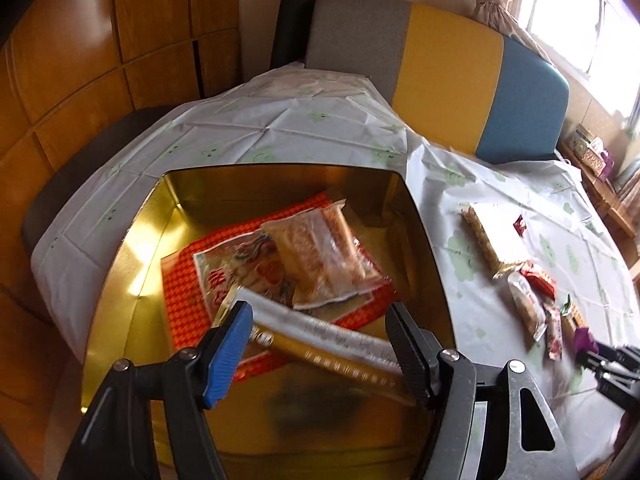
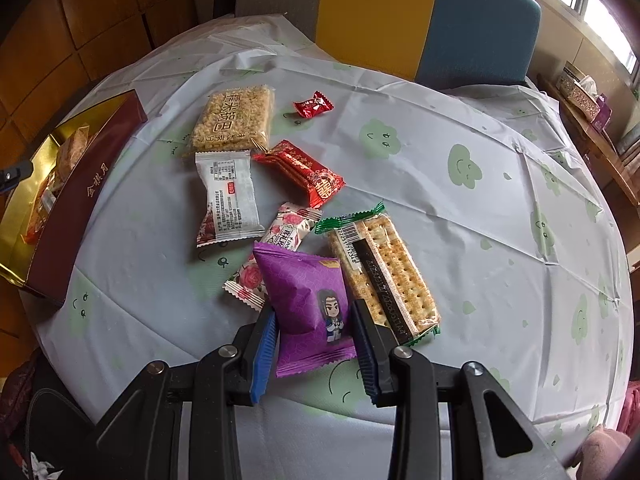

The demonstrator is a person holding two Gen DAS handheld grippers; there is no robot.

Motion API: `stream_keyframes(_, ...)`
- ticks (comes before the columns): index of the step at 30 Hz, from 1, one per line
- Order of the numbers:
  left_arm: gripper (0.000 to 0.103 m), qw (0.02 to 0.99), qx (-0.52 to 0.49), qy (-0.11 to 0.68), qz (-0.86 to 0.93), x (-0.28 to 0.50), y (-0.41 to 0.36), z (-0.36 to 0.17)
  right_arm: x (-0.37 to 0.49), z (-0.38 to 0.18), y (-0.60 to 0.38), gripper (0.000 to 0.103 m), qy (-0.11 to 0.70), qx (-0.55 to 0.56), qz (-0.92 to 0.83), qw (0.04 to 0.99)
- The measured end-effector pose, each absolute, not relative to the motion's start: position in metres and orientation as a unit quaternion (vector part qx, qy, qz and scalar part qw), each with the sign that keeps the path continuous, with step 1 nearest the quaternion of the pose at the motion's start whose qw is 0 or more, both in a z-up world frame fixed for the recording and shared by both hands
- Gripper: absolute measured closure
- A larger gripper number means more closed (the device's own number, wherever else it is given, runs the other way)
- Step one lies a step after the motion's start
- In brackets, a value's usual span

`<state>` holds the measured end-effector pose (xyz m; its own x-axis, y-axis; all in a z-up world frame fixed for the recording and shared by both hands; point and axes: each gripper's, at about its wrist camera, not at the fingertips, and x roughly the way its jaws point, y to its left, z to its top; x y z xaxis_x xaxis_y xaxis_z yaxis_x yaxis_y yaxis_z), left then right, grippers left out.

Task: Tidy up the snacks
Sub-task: 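Lift the crispy cake bag into the gold tray and open the left tool, then grasp the purple pouch with the right tool and lower it into the tray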

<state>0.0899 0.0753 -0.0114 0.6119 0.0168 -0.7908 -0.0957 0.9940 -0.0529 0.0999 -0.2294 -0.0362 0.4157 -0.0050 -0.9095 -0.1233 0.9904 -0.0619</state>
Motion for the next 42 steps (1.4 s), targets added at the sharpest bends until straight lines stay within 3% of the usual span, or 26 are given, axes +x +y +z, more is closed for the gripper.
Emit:
stream_keyframes(14,0.033,0.901,-0.041,0.427,0.07,0.056,0.099,-0.008,0.083,-0.017,-0.199,0.067,0.508,-0.04,0.089,0.856)
stream_keyframes(29,0.029,0.899,-0.045,0.424,0.1,0.044,0.124,-0.009,0.075,0.016,-0.07,0.067,0.463,-0.039,0.245,0.851)
stream_keyframes(42,0.029,0.894,-0.062,0.425,0.125,0.037,0.15,-0.012,0.08,0.012,0.008,0.066,0.467,-0.064,0.309,0.826)
